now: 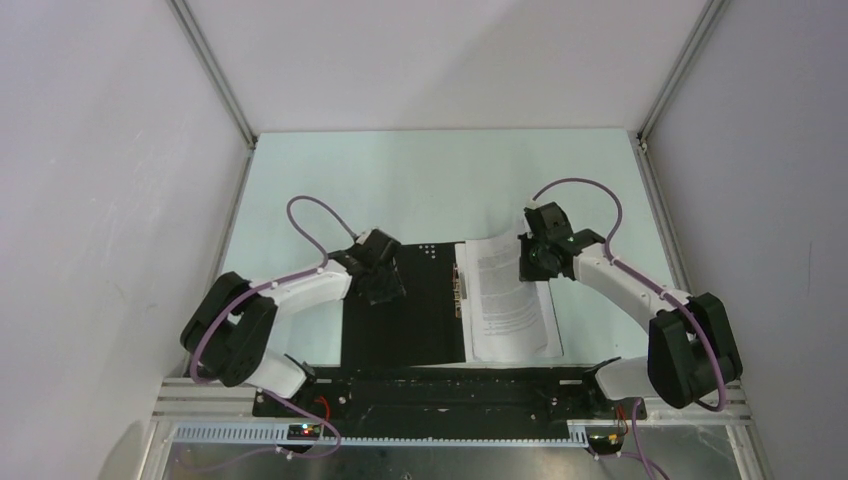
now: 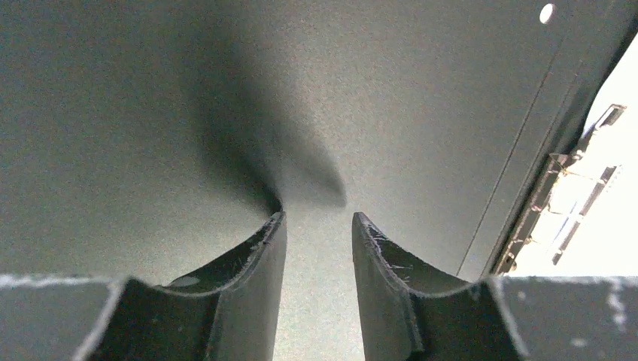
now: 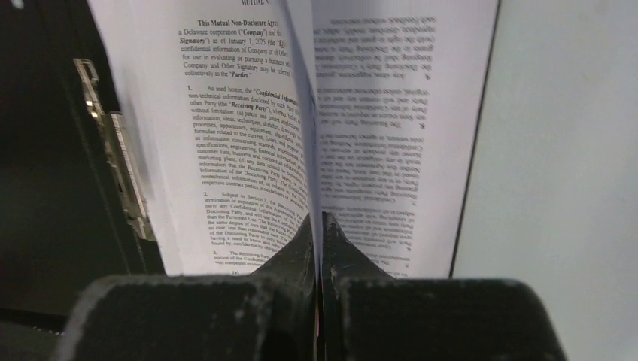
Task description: Put the files into the folder
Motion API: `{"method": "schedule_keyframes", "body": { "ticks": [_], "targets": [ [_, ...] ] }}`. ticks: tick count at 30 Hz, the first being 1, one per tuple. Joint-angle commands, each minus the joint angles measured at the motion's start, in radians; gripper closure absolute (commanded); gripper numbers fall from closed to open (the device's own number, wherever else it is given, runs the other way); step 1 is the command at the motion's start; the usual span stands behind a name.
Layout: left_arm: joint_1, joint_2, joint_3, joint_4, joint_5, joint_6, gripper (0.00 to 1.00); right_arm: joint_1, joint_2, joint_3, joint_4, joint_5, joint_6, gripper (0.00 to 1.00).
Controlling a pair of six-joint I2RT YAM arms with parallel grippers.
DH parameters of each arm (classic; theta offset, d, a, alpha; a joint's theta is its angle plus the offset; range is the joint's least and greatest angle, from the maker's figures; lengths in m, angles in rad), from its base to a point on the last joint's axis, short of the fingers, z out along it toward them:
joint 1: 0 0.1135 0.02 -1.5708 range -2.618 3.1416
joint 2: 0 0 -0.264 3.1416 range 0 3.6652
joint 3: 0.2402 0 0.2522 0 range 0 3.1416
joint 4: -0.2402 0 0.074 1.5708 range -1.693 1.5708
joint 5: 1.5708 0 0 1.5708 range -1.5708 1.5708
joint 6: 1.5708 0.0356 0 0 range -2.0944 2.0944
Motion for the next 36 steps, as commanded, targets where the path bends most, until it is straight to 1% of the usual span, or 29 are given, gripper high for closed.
{"method": "schedule_keyframes", "body": {
  "ticks": [1,7,12,21,26,36],
  "targets": [
    [0.001,0.035,0.032,-0.018,-0.053,0.022,0.57,-0.002,0.009,0.051,0.088,-0.063,-0.023,1.0],
    [0.003,0.056,0.048,-0.025,-0.052,0.025,0.57,-0.017,0.03,0.055,0.098,-0.125,-0.026,1.0],
    [0.003,0.065,0.058,-0.029,-0.052,0.033,0.57,-0.014,0.036,0.055,0.07,-0.132,-0.054,1.0],
    [0.005,0.077,0.073,-0.038,-0.045,0.042,0.57,0.004,0.041,0.069,0.012,-0.058,-0.109,1.0],
    [0.009,0.08,0.078,-0.045,-0.042,0.046,0.57,0.031,0.043,0.071,0.003,0.007,-0.117,1.0],
    [0.014,0.08,0.072,-0.05,-0.034,0.046,0.57,0.052,0.063,0.078,0.036,-0.068,-0.081,1.0]
  ]
}}
